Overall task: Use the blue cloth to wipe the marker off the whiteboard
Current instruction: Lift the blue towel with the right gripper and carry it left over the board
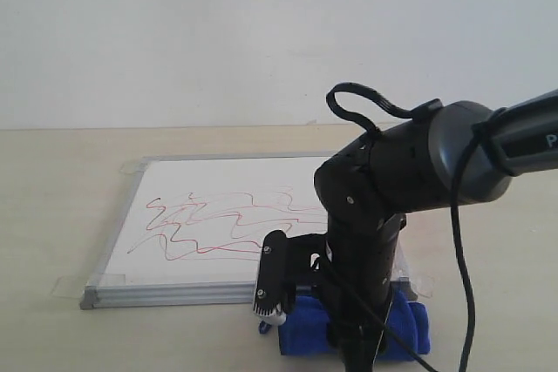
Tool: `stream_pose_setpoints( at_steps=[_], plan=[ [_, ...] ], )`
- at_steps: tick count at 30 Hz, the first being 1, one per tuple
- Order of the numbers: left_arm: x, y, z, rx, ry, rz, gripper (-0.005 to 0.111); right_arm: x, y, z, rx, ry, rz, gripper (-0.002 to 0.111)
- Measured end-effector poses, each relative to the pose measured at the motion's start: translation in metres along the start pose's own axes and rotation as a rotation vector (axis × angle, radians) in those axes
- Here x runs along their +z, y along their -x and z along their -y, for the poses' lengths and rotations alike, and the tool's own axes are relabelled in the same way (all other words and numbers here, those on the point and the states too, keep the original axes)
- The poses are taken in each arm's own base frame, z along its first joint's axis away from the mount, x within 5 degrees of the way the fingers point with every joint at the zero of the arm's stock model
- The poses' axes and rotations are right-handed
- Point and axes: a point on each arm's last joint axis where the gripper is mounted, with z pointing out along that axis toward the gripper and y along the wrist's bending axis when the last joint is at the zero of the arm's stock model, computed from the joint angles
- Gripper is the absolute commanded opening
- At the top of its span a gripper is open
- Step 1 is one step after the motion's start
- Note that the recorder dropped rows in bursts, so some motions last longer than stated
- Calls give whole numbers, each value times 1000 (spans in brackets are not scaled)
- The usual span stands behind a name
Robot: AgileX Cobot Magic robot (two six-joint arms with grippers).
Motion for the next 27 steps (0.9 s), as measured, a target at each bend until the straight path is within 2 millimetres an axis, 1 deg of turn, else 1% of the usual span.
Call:
stream_pose_setpoints(
  at_steps=[1, 3, 5, 6, 8, 15, 19, 22, 24, 27],
  plan=[
    [0, 0, 0, 0, 0, 0, 4, 0, 0, 0, 7, 0, 0, 51],
    [0, 0, 0, 0, 0, 0, 4, 0, 0, 0, 22, -1, 1, 44],
    [0, 0, 0, 0, 0, 0, 4, 0, 1, 1, 30, -10, 5, 30],
    [0, 0, 0, 0, 0, 0, 4, 0, 0, 1, 30, -14, 5, 15],
    [0, 0, 0, 0, 0, 0, 4, 0, 1, 2, 31, -23, 7, 0],
    [0, 0, 0, 0, 0, 0, 4, 0, 0, 2, 94, -20, -4, 0],
    [0, 0, 0, 0, 0, 0, 4, -5, -4, -1, 204, 7, -46, 0],
    [0, 0, 0, 0, 0, 0, 4, -17, -10, -5, 287, 26, -83, 0],
    [0, 0, 0, 0, 0, 0, 4, -29, -14, -7, 313, 25, -88, 0],
    [0, 0, 0, 0, 0, 0, 4, -50, -17, -8, 341, 0, -49, 0]
  ],
)
